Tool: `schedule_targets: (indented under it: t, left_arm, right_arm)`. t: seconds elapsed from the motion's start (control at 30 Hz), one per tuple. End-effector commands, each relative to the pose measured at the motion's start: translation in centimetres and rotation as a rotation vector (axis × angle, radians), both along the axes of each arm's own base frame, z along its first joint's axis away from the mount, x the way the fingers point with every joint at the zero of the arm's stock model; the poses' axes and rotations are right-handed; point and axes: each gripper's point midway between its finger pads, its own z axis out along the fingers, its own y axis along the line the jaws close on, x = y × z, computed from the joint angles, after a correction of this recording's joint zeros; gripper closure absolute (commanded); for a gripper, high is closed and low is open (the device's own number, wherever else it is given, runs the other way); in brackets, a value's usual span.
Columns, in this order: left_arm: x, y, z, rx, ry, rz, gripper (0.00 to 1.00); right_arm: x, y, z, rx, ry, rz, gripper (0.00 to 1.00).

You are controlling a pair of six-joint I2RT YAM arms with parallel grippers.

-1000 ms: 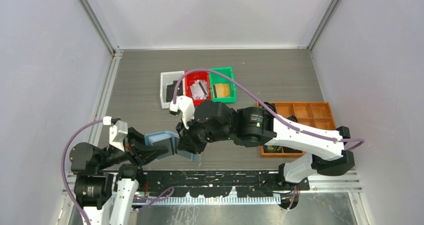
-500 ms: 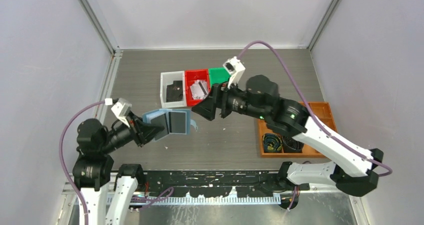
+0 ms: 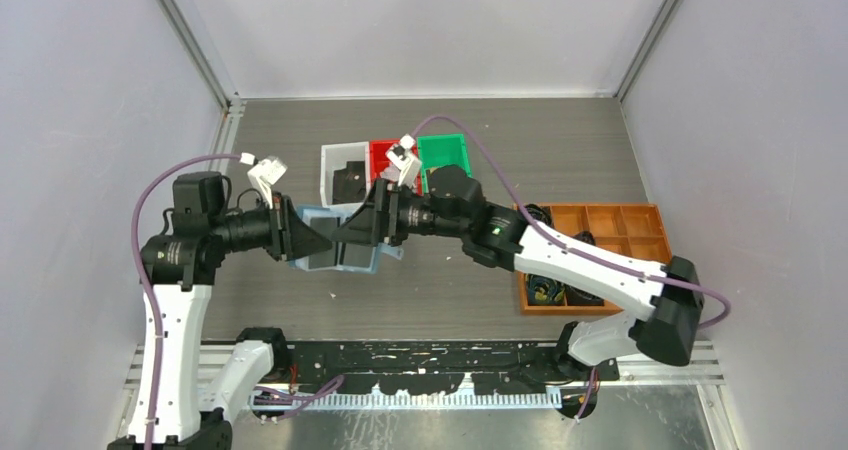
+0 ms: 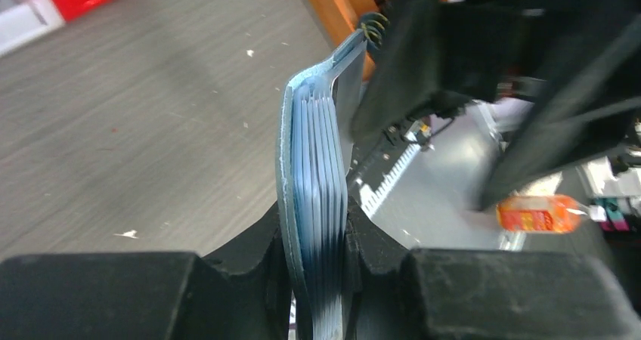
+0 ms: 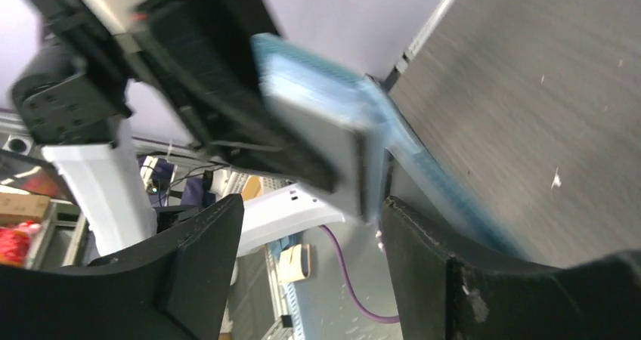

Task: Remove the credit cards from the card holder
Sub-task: Remove the credit card from the card holder.

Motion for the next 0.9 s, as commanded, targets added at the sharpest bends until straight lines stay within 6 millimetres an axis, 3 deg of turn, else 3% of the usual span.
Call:
schedule_targets:
  t: [0.0, 0.13, 0.3, 0.87]
  left_arm:
    - [-3.6, -1.7, 3.7, -0.133, -0.053, -0.122, 0.96]
    - [-4.8, -2.2, 5.3, -0.195, -0.096, -0.156, 0.94]
    - [-5.4, -2.7, 6.3, -0.261, -0.061, -0.166, 0.85]
    - [-5.7, -3.1, 8.1, -0.357, 0.000, -0.159, 0.77]
  right_arm:
    - [-1.5, 0.5, 4.7, 0.185, 0.000, 0.084, 0.30]
    - [-1.6, 0.7, 3.8, 0.177, 0.032, 0.093, 0.35]
    - [-1.8, 0.4, 3.0, 0.186, 0.060, 0.091, 0.39]
    - [-1.5, 1.1, 0.9, 0.147, 0.088, 0.090, 0.44]
